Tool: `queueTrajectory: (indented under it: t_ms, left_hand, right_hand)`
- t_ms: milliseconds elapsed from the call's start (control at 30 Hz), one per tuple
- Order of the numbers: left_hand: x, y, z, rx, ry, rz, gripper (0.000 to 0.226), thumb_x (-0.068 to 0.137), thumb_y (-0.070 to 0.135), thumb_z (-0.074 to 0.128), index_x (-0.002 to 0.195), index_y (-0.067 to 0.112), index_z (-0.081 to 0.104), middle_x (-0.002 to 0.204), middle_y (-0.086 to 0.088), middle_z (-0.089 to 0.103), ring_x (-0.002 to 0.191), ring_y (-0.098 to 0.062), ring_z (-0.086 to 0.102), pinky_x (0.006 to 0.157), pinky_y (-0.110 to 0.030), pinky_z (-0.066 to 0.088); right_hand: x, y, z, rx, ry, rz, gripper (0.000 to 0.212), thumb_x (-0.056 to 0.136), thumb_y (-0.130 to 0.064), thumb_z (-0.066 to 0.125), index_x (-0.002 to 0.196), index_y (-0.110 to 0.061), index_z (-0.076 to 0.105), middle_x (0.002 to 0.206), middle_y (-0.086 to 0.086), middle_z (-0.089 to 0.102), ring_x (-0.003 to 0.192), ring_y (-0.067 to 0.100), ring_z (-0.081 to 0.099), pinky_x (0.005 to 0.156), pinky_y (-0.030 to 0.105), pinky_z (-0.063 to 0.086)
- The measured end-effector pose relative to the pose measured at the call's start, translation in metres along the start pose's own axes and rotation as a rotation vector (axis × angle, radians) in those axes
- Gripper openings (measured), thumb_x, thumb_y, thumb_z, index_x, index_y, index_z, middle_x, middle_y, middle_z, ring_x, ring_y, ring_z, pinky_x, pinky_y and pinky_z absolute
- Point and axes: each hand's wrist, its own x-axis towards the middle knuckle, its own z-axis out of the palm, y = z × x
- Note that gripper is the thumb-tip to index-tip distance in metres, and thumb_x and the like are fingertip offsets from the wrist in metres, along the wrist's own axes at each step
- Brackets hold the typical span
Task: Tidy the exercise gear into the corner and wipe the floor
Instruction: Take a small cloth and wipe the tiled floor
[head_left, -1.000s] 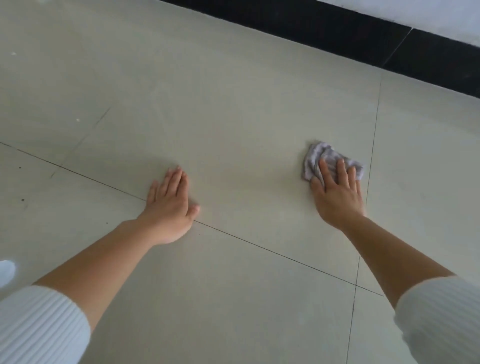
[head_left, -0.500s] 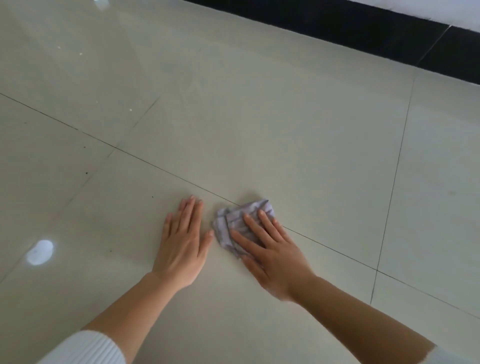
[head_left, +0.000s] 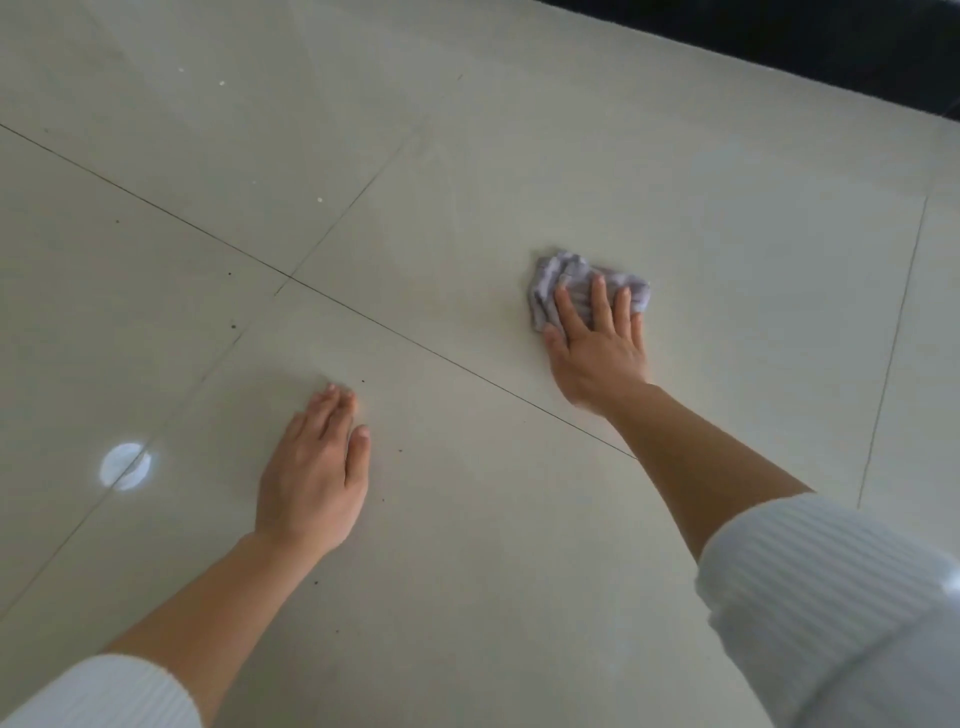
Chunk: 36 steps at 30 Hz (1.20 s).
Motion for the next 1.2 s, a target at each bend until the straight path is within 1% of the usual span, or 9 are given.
queueTrajectory:
  t_ms: [267,433,567,633,700,800,867,1000,1200]
  left_hand:
    - [0.003,-0.002,-0.007,-0.025,0.031,0.004,0.062,0.088,0.034,0.020,0.128,0.003,0.057,0.138,-0.014,0.052,0.128,-0.028,0.046,0.105,-0.036,0.032]
    - [0.006,-0.003,-0.008,-0.063,0.041,-0.007,0.066,0.090,0.039,0.017,0.126,0.003,0.059,0.136,-0.012,0.054,0.130,-0.025,0.045,0.107,-0.035,0.032]
    - [0.004,0.001,-0.011,-0.069,0.041,-0.041,0.061,0.091,0.036,0.021,0.127,0.003,0.058,0.138,-0.012,0.052,0.131,-0.026,0.044,0.107,-0.037,0.033]
    - [0.004,0.003,-0.014,-0.058,0.011,-0.052,0.059,0.092,0.035,0.021,0.131,0.006,0.055,0.142,-0.010,0.048,0.133,-0.026,0.041,0.108,-0.037,0.032]
    - [0.005,0.005,-0.017,-0.034,-0.032,-0.049,0.055,0.097,0.035,0.020,0.135,0.009,0.050,0.147,-0.006,0.042,0.135,-0.024,0.037,0.108,-0.037,0.031]
    - [0.006,0.005,-0.021,-0.011,-0.096,-0.072,0.049,0.100,0.034,0.025,0.141,0.013,0.043,0.152,-0.002,0.035,0.138,-0.021,0.032,0.109,-0.037,0.030]
    - [0.005,0.006,-0.023,0.004,-0.127,-0.086,0.050,0.100,0.036,0.024,0.142,0.014,0.041,0.153,-0.001,0.032,0.139,-0.020,0.030,0.109,-0.037,0.031]
    - [0.005,0.007,-0.025,0.047,-0.178,-0.076,0.051,0.100,0.036,0.026,0.142,0.009,0.039,0.152,-0.007,0.032,0.139,-0.025,0.031,0.108,-0.040,0.032]
    - [0.007,0.013,-0.021,0.062,-0.200,-0.082,0.056,0.100,0.035,0.029,0.142,0.000,0.035,0.152,-0.017,0.030,0.142,-0.029,0.025,0.114,-0.041,0.023]
  right_hand:
    - [-0.060,-0.078,0.050,-0.083,-0.059,-0.484,0.054,0.101,-0.048,0.018,0.152,-0.037,0.005,0.160,0.005,-0.012,0.144,0.028,-0.021,0.116,0.039,-0.016]
    - [-0.114,-0.056,0.072,-0.119,-0.061,-0.828,0.051,0.098,-0.046,0.027,0.147,-0.034,0.033,0.159,0.007,0.018,0.147,0.032,0.002,0.117,0.047,-0.003]
    - [-0.103,-0.017,0.055,-0.213,-0.095,-1.085,0.047,0.094,-0.042,0.035,0.138,-0.035,0.049,0.152,0.004,0.037,0.143,0.029,0.027,0.120,0.039,0.012]
    - [-0.078,0.005,0.045,-0.274,-0.034,-0.979,0.048,0.093,-0.042,0.033,0.137,-0.035,0.050,0.150,0.006,0.041,0.140,0.032,0.034,0.117,0.040,0.018]
    - [-0.052,0.026,0.026,-0.238,0.076,-0.681,0.051,0.095,-0.045,0.027,0.143,-0.033,0.041,0.154,0.010,0.032,0.142,0.036,0.026,0.116,0.047,0.021]
    - [-0.037,0.042,0.004,-0.053,0.114,-0.144,0.051,0.101,-0.044,0.023,0.151,-0.034,0.018,0.162,0.004,0.003,0.148,0.026,-0.001,0.121,0.038,0.001]
    - [-0.042,0.027,0.008,0.037,0.133,0.002,0.051,0.102,-0.042,0.022,0.152,-0.032,0.017,0.161,0.006,0.002,0.148,0.027,-0.004,0.119,0.034,-0.004]
    - [-0.092,-0.019,0.051,-0.027,0.195,-0.391,0.052,0.093,-0.033,0.034,0.138,-0.011,0.049,0.144,0.025,0.043,0.136,0.047,0.032,0.117,0.048,0.013]
    - [-0.172,-0.017,0.076,-0.093,-0.075,-0.953,0.046,0.097,-0.039,0.038,0.140,-0.027,0.047,0.154,0.006,0.033,0.146,0.030,0.018,0.121,0.042,0.010]
